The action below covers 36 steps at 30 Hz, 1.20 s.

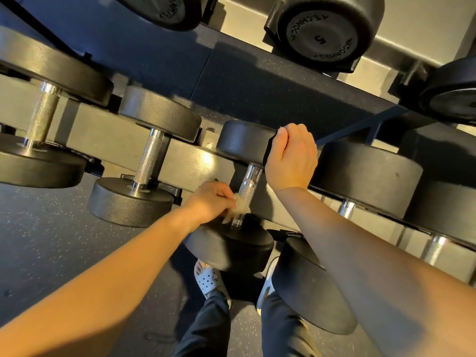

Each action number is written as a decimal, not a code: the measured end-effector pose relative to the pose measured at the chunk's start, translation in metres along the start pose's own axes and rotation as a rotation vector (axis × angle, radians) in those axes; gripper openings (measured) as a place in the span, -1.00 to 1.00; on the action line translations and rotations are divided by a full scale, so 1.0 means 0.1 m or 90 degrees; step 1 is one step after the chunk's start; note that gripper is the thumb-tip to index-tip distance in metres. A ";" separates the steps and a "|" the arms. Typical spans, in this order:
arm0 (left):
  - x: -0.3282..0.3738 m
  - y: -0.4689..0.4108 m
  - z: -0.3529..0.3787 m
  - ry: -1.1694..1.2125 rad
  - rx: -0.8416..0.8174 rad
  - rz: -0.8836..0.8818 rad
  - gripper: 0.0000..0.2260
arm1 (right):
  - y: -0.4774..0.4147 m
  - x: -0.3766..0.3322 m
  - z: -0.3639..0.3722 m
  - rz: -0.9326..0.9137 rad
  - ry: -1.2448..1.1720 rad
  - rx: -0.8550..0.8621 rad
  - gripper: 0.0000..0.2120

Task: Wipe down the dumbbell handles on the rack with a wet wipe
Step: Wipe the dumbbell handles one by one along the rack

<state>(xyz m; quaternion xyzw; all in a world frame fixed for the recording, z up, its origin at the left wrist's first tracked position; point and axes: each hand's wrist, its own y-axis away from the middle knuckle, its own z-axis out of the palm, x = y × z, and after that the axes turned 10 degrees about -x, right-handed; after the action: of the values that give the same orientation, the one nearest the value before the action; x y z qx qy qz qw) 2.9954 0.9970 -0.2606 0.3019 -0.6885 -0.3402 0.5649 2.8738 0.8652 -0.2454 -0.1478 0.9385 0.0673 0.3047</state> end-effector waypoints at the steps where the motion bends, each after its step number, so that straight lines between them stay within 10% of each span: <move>1: 0.04 -0.03 0.00 0.060 0.009 0.028 -0.94 | 0.00 0.00 0.00 0.001 0.000 0.000 -0.63; 6: 0.27 -0.15 0.14 0.171 0.132 0.170 -0.92 | 0.00 0.00 -0.01 0.000 0.001 0.007 -0.63; 12: 0.09 0.10 0.15 -0.197 0.010 0.111 -0.81 | 0.00 -0.01 -0.01 0.003 0.011 0.005 -0.66; 19: 0.34 -0.14 0.31 0.053 0.265 0.184 -0.83 | -0.01 -0.02 -0.01 0.008 0.003 0.012 -0.65; 26: -0.03 0.03 0.08 -0.207 -0.026 0.063 -0.86 | 0.00 -0.02 -0.01 0.011 0.003 0.014 -0.66; 31: 0.15 -0.20 0.05 0.211 0.064 0.108 -0.96 | 0.00 -0.01 0.00 0.001 -0.003 0.017 -0.67; 36: 0.11 -0.45 0.01 0.565 -0.065 0.005 -0.92 | -0.01 0.00 0.00 0.003 -0.009 0.016 -0.64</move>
<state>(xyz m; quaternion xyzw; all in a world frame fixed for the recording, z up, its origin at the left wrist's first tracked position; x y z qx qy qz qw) 2.9938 0.9620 -0.2905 0.3879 -0.3629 -0.2089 0.8211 2.8745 0.8645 -0.2452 -0.1417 0.9374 0.0575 0.3128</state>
